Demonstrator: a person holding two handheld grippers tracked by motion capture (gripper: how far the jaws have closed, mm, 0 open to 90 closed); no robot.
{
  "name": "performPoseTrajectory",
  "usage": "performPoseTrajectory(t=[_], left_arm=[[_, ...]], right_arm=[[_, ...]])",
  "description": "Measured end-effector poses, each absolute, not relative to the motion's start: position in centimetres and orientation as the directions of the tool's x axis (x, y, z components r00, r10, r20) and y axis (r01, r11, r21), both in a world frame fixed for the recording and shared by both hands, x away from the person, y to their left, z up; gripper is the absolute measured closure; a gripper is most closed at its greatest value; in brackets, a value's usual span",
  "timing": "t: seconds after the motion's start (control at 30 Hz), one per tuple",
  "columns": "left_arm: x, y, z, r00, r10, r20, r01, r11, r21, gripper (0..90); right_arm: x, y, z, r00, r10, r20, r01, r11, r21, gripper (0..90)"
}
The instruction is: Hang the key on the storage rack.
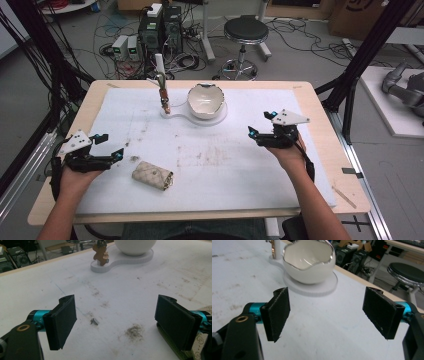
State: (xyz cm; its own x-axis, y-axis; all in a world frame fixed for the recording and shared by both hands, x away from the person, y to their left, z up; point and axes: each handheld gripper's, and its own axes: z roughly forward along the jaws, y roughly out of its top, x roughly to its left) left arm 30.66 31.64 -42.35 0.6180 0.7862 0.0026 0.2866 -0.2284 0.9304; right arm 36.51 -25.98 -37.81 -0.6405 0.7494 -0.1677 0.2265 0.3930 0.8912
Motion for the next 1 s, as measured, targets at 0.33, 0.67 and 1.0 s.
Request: performPoseTrajectory(t=[0.33, 0.67, 1.0], left_arm=[[31.8, 31.2, -42.3, 0.64, 0.768, 0.006, 0.266, -0.228, 0.937, 17.4], [31.9, 31.0, -42.3, 0.643, 0.766, 0.003, 0.265, -0.226, 0.937, 17.4], [32.1, 31.0, -42.2, 0.646, 0.763, 0.007, 0.262, -0.231, 0.937, 17.4]], right_arm=[[35.6, -29.3, -40.4, -0.592, 0.802, -0.085, 0.295, 0.314, 0.902, 20.1], [35.9, -30.5, -41.0, -0.554, 0.832, -0.023, 0.355, 0.262, 0.897, 18.6], [35.8, -30.4, -41.0, -0.56, 0.828, -0.029, 0.359, 0.274, 0.892, 18.6]])
